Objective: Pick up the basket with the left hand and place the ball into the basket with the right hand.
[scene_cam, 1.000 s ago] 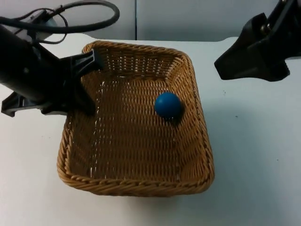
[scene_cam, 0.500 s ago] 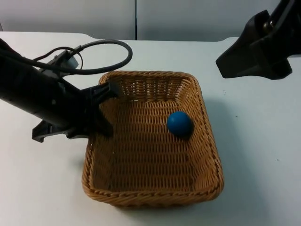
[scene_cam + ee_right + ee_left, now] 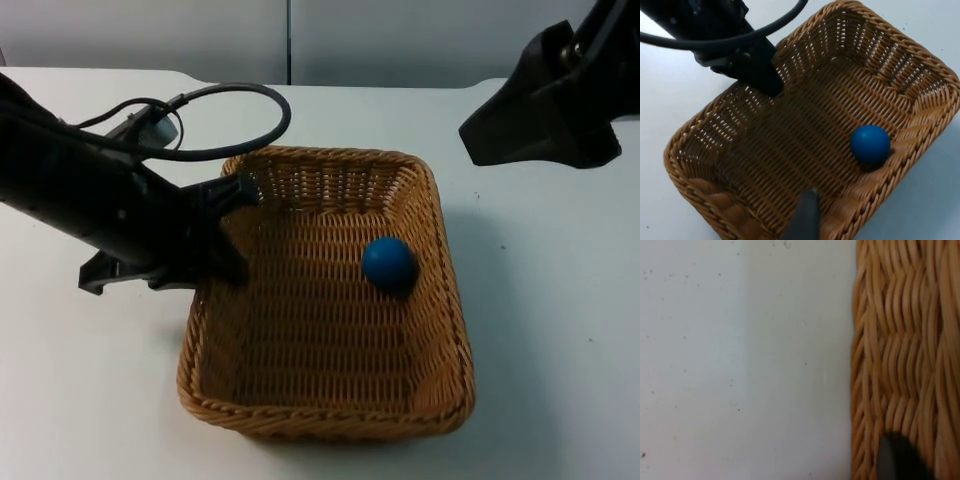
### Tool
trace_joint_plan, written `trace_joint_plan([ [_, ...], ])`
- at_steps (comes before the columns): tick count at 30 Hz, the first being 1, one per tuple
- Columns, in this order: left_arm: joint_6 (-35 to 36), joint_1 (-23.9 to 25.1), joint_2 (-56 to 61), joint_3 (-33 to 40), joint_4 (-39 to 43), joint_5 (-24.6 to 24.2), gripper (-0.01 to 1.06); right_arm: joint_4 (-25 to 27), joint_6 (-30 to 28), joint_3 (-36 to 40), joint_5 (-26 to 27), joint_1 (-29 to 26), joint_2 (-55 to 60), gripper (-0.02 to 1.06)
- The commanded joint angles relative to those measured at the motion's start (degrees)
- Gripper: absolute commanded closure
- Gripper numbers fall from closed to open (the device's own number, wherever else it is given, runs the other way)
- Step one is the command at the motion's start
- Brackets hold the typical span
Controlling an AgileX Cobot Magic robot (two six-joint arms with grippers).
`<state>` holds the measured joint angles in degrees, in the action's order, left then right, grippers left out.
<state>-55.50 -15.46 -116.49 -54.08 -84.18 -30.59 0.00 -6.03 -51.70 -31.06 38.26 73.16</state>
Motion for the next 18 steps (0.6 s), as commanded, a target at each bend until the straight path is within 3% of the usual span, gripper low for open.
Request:
trace_joint_plan([
  [1,-0.2,-0.3,0.4,-0.5,-0.4,-2.4,0.76,0.0,0.5,0.3,0.5,0.2,-0.4,0.28],
  [5,0.0,-0.3,0.4,-0.5,0.6,-4.3,0.26,0.0,0.7,0.3,0.5,0.2,-0.4,0.28],
  [6,0.0,-0.3,0.4,-0.5,0.6,-4.3,0.26,0.0,0.7,0.3,0.5,0.2,-0.4,0.28],
  [8,-0.1,-0.3,0.4,-0.5,0.8,-5.4,0.15,0.0,0.7,0.3,0.5,0.2,-0.4,0.28],
  [13,-0.1,-0.3,1.8,-0.5,1.2,-7.0,0.13,0.0,0.7,0.3,0.5,0.2,-0.4,0.28],
  [18,-0.1,0.5,6.2,-0.5,5.9,-4.4,0.13,0.0,0.7,0.3,1.4,0.2,-0.4,0.28],
])
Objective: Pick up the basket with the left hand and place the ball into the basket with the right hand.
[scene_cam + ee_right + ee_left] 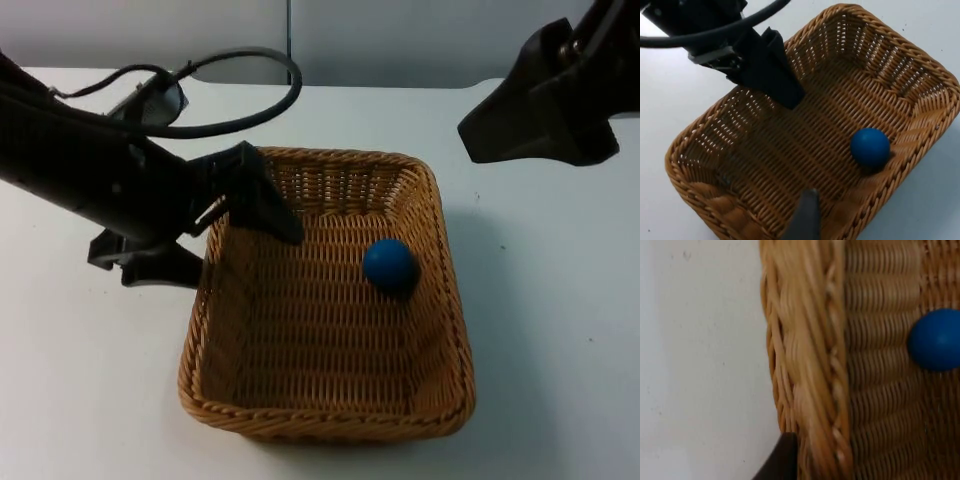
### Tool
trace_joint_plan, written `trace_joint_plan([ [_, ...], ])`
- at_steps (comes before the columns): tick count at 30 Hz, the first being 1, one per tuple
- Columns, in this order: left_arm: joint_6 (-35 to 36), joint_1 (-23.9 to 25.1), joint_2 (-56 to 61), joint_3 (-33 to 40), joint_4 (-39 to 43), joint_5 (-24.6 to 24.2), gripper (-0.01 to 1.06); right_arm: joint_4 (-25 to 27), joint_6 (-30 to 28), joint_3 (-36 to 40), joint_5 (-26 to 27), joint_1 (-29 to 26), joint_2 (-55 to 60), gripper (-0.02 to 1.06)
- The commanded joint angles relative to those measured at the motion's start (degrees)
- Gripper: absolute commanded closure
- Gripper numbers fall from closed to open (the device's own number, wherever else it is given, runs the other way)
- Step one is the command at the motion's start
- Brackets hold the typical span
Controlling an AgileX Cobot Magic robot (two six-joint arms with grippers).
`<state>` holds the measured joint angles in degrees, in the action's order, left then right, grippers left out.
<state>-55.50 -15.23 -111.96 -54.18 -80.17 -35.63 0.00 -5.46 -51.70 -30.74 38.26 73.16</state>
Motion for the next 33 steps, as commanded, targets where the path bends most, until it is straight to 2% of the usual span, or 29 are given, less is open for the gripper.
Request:
trace_joint_plan([
  [1,0.5,0.4,3.0,-0.4,3.8,1.8,0.13,0.0,0.1,0.3,1.1,0.2,-0.4,0.28],
  [3,1.7,1.0,4.3,-0.4,6.1,2.6,0.14,0.0,0.1,0.3,1.1,0.2,-0.4,0.28],
  [6,7.4,3.3,7.8,-0.4,14.2,3.5,0.14,0.0,0.1,0.3,1.0,0.2,-0.4,0.28],
  [7,7.4,3.3,7.8,-0.4,14.2,3.5,0.14,0.0,0.1,0.3,1.0,0.2,-0.4,0.28],
  [11,19.2,5.1,13.6,-0.4,31.1,2.3,0.14,0.0,-0.6,0.3,1.0,0.2,-0.4,0.28],
  [12,19.2,5.1,13.6,-0.4,31.1,2.3,0.14,0.0,-0.6,0.3,1.0,0.2,-0.4,0.28],
  [15,26.5,4.9,19.6,-0.4,41.6,0.1,0.14,0.0,-1.0,0.3,0.7,0.2,-0.4,0.28],
  [21,27.3,4.8,28.8,0.4,44.1,-2.7,0.14,0.0,-1.2,0.4,0.4,0.2,-1.6,0.28],
  [26,27.2,4.8,43.4,9.2,46.5,-1.9,0.14,0.0,-2.5,0.4,0.0,0.2,-8.5,0.28],
  [27,27.2,4.8,43.4,9.2,46.5,-1.9,0.14,0.0,-2.5,0.4,0.0,0.2,-8.5,0.28],
  [31,27.5,4.8,60.1,17.4,47.4,-1.8,0.14,0.0,-2.6,0.7,-2.3,0.2,-15.4,0.28],
  [33,27.7,4.8,62.1,18.1,47.4,-2.0,0.14,0.0,-2.7,1.4,-2.1,0.2,-16.8,0.28],
])
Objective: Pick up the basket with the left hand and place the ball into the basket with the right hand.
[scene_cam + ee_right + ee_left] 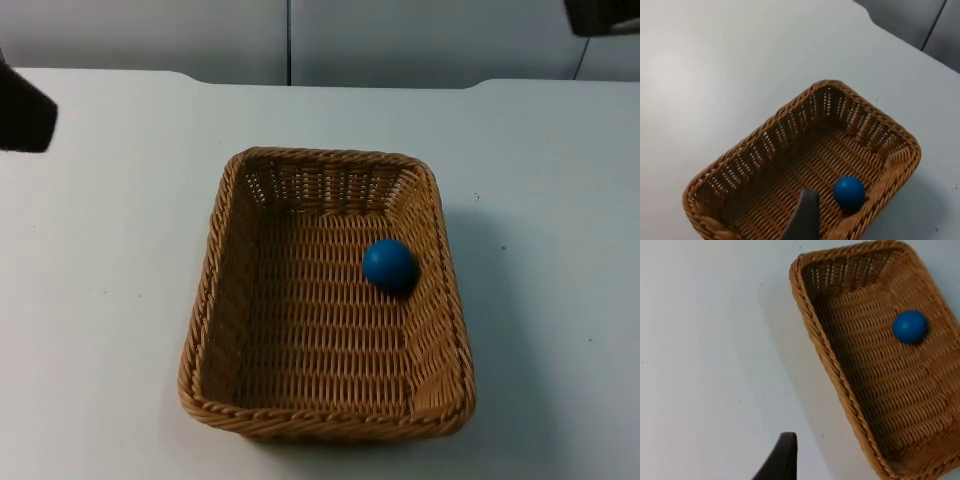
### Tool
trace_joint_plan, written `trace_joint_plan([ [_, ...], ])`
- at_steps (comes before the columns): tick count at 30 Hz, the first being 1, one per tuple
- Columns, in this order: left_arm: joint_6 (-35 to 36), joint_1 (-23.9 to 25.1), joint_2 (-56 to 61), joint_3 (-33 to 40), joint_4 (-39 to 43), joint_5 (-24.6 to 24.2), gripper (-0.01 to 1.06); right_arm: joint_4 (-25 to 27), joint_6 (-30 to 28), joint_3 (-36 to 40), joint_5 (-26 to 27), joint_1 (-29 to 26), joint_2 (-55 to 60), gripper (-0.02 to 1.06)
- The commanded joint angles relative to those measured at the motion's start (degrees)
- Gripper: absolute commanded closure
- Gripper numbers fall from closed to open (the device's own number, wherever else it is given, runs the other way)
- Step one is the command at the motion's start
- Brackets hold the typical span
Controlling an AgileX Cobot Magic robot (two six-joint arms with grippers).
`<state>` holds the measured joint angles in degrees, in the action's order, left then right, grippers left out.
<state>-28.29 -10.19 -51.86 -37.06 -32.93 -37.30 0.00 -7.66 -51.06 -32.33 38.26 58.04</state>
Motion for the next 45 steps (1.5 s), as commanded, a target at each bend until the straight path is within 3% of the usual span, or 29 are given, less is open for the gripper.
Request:
trace_joint_plan([
  [1,0.8,-0.2,7.2,2.7,0.2,-0.9,0.14,0.0,-0.5,2.2,0.0,0.2,-3.3,0.28],
  [4,2.8,-0.2,18.7,4.3,0.8,-3.5,0.14,0.3,-0.5,7.7,0.7,0.2,-8.2,0.28],
  [9,3.9,-0.2,27.8,4.4,0.8,-6.0,0.14,1.8,-0.5,13.4,0.7,0.2,-13.5,0.28],
  [16,13.7,-0.2,40.0,4.4,12.1,-14.4,0.14,3.3,-0.3,19.2,-5.7,0.2,-26.7,0.27],
  [22,20.5,-0.2,45.7,4.4,19.5,-22.4,0.14,3.3,0.6,19.2,-14.4,0.2,-36.3,0.27],
  [30,25.8,-0.2,51.7,4.4,25.4,-25.3,0.14,2.4,3.6,20.9,-20.4,0.2,-45.3,0.27],
  [40,27.6,-0.2,51.9,4.4,29.2,-29.9,0.14,3.2,4.2,20.7,-22.3,0.2,-52.6,0.27],
  [44,28.3,-0.2,51.9,4.4,33.6,-32.6,0.14,0.5,6.5,20.3,-30.9,0.2,-55.5,0.27],
  [45,28.3,-0.2,51.9,4.4,33.6,-32.6,0.14,0.5,6.5,20.3,-30.9,0.2,-55.5,0.27],
])
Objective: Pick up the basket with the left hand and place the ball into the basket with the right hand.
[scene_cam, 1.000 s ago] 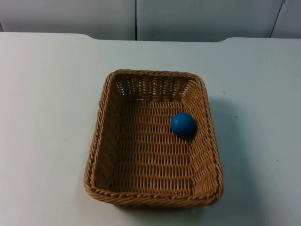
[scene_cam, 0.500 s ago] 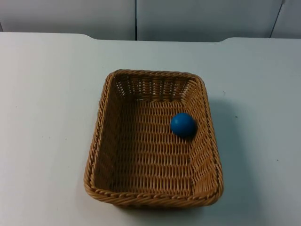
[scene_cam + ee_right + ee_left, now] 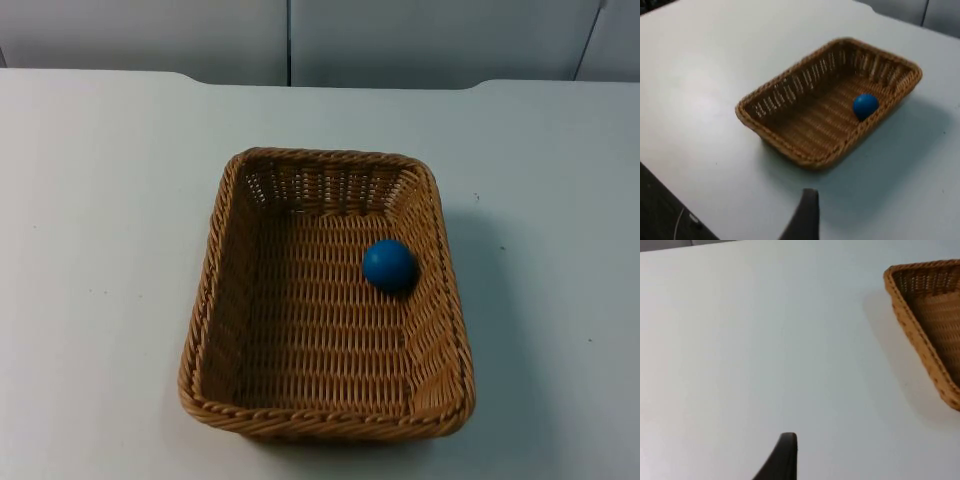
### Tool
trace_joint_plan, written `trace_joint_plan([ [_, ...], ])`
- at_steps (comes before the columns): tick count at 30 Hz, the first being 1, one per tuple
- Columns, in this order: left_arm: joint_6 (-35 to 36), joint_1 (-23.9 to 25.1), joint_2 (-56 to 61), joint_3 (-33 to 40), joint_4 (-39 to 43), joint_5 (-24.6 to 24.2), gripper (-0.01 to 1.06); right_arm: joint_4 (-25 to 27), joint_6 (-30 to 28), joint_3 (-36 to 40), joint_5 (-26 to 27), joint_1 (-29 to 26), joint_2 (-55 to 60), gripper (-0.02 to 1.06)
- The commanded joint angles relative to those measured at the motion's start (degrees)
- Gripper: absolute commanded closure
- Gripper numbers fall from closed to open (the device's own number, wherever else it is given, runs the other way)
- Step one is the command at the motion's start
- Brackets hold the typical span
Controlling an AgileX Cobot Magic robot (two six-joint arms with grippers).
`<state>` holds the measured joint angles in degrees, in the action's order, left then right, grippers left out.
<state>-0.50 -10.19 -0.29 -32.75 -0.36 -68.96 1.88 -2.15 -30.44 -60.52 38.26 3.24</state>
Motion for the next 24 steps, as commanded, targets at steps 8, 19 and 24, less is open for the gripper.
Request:
trace_joint_plan([
  [8,0.5,-0.2,0.3,0.6,1.2,-1.0,0.14,-5.4,3.3,1.5,-1.3,0.2,-3.2,0.27],
  [19,1.0,-0.2,0.3,0.6,0.4,-0.6,0.14,-5.4,3.2,1.4,-1.3,0.2,-3.2,0.27],
  [24,1.0,-0.2,0.3,0.9,-0.3,-0.1,0.14,-5.4,3.2,1.4,-1.3,0.2,-3.2,0.21],
])
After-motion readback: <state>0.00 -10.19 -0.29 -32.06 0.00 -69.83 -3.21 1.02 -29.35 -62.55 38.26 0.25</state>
